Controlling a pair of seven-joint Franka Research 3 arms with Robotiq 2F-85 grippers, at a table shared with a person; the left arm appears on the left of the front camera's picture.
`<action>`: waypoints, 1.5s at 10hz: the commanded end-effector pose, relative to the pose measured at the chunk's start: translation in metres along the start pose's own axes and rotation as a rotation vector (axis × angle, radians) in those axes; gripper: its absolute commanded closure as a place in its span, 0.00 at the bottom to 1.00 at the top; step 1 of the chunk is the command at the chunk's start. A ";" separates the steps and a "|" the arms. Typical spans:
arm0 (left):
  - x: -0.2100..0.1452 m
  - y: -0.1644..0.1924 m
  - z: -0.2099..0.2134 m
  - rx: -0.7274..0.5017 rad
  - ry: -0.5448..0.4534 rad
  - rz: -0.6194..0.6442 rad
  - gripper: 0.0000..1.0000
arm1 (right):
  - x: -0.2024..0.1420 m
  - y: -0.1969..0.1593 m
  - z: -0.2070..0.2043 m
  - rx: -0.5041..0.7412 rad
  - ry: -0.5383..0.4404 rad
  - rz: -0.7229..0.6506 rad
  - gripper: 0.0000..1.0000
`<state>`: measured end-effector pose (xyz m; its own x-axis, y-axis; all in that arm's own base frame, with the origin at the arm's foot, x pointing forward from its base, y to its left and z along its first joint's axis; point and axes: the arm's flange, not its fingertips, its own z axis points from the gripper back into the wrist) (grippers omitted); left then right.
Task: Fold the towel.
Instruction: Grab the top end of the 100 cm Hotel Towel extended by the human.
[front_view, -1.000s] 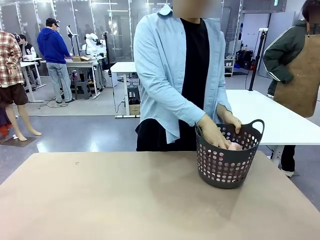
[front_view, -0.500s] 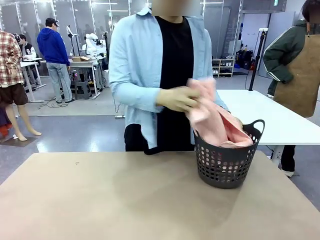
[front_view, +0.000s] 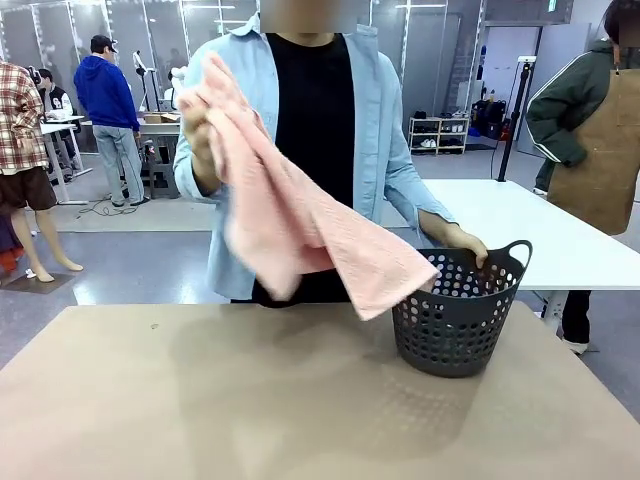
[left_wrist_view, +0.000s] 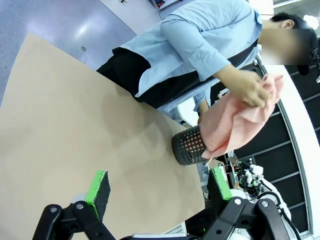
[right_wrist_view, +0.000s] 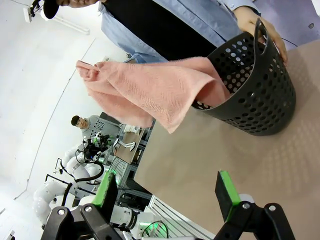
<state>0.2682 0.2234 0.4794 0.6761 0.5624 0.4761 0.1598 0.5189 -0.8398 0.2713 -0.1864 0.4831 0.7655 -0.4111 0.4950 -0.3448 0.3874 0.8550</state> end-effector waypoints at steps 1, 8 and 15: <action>0.003 0.000 -0.001 -0.021 -0.011 0.000 0.00 | 0.003 0.000 0.000 0.012 -0.008 0.014 0.00; 0.003 0.000 -0.001 -0.021 -0.011 0.000 0.00 | 0.003 0.000 0.000 0.012 -0.008 0.014 0.00; 0.003 0.000 -0.001 -0.021 -0.011 0.000 0.00 | 0.003 0.000 0.000 0.012 -0.008 0.014 0.00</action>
<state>0.2681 0.2235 0.4794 0.6760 0.5625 0.4761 0.1597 0.5189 -0.8398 0.2713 -0.1865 0.4832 0.7654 -0.4113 0.4950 -0.3447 0.3876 0.8550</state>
